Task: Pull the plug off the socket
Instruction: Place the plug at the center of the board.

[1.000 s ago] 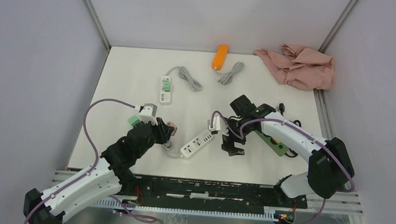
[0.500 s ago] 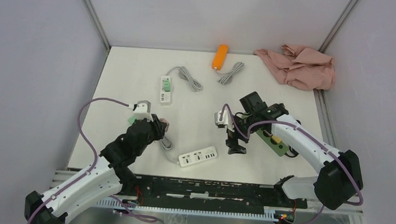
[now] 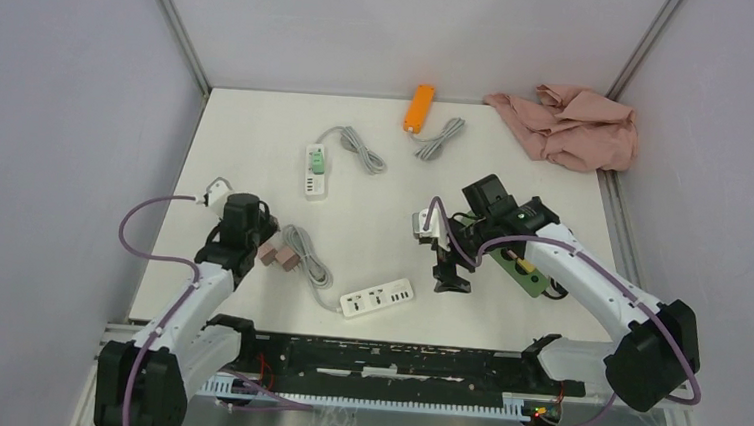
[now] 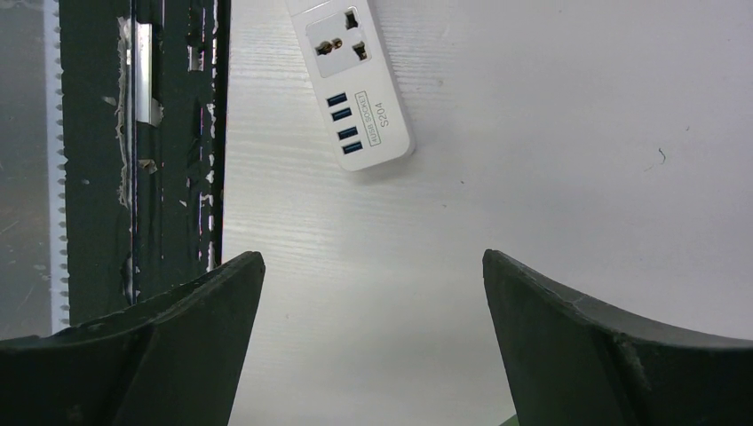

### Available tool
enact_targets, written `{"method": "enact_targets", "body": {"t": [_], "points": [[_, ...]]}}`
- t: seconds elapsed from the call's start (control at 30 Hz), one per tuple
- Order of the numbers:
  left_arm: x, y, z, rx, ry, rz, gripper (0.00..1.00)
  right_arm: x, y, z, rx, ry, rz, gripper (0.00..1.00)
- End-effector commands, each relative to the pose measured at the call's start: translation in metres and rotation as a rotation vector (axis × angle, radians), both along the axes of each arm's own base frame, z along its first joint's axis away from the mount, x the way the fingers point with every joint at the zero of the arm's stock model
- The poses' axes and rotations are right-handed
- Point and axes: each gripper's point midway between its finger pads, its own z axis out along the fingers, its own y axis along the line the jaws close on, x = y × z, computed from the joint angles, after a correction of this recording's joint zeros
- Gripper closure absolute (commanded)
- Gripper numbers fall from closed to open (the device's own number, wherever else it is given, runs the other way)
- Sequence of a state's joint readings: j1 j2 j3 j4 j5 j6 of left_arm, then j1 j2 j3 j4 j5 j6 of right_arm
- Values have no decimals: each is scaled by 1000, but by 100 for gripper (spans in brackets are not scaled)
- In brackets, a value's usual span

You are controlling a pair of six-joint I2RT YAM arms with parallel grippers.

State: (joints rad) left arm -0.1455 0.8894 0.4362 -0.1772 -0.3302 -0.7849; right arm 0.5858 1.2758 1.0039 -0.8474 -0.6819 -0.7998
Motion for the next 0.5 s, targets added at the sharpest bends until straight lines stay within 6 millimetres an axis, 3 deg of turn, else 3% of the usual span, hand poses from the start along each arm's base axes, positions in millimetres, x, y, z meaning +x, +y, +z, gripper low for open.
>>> {"method": "enact_targets", "body": {"t": [0.0, 0.1, 0.2, 0.3, 0.47], "points": [[13, 4, 2, -110, 12, 120, 71, 4, 6, 16, 60, -32, 2, 0], [7, 13, -5, -93, 78, 194, 45, 4, 5, 18, 65, -34, -5, 0], [2, 19, 3, -80, 87, 231, 23, 7, 4, 22, 78, -29, -22, 0], [1, 16, 19, -100, 51, 216, 12, 8, 3, 28, 103, -19, -38, 0], [5, -2, 57, -137, -62, 74, 10, 13, -1, 49, 178, 1, -98, 1]]}}
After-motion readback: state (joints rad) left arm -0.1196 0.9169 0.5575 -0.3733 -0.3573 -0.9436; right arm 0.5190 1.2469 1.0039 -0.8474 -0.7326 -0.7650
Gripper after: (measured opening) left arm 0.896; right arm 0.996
